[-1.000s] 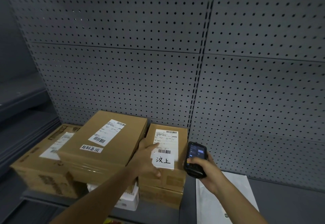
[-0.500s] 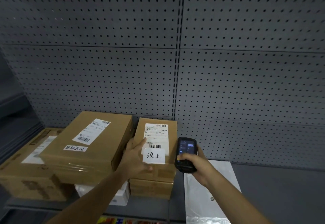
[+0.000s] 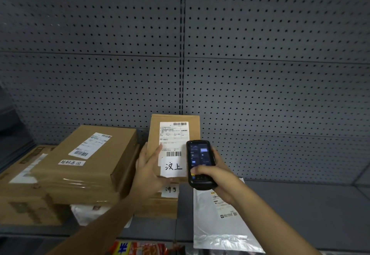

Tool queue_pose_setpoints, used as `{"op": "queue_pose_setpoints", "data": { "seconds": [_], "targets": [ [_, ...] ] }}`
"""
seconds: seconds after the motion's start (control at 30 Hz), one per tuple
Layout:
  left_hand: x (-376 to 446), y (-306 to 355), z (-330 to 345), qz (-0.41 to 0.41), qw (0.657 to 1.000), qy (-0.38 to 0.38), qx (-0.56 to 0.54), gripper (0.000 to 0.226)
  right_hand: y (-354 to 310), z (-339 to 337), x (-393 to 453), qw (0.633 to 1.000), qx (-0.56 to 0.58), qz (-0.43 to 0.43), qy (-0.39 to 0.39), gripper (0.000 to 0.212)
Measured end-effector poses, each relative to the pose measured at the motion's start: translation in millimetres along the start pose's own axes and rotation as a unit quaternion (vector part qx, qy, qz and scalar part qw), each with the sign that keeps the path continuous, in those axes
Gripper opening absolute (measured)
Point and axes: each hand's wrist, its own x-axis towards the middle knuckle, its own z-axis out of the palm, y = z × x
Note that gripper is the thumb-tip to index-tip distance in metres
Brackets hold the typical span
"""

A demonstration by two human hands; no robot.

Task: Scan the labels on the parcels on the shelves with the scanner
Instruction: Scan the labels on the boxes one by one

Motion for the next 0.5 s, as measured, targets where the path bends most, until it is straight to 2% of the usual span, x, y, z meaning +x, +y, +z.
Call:
{"op": "queue_pose_setpoints", "data": {
  "seconds": [0.13, 0.23, 0.33, 0.5],
  "targets": [
    [-4, 22, 3, 0.006, 0.999, 0.036, 0.022, 0.107, -5, 3, -22, 1.0, -0.018, -0.009, -0.022, 0.069],
    [-7, 35, 4, 0.025, 0.997, 0.057, 0.039, 0.101, -5, 7, -36, 0.999, -0.021, -0.005, -0.029, 0.076],
    [-11, 44, 3, 0.023, 0.996, 0.06, 0.06, 0.099, -3, 12, -47, 0.999, -0.01, 0.001, -0.034, 0.083],
    [-14, 54, -3, 0.017, 0.995, 0.066, 0.067, 0.093, 0, 18, -60, 0.999, -0.013, -0.001, -0.051, 0.079]
  ]
}}
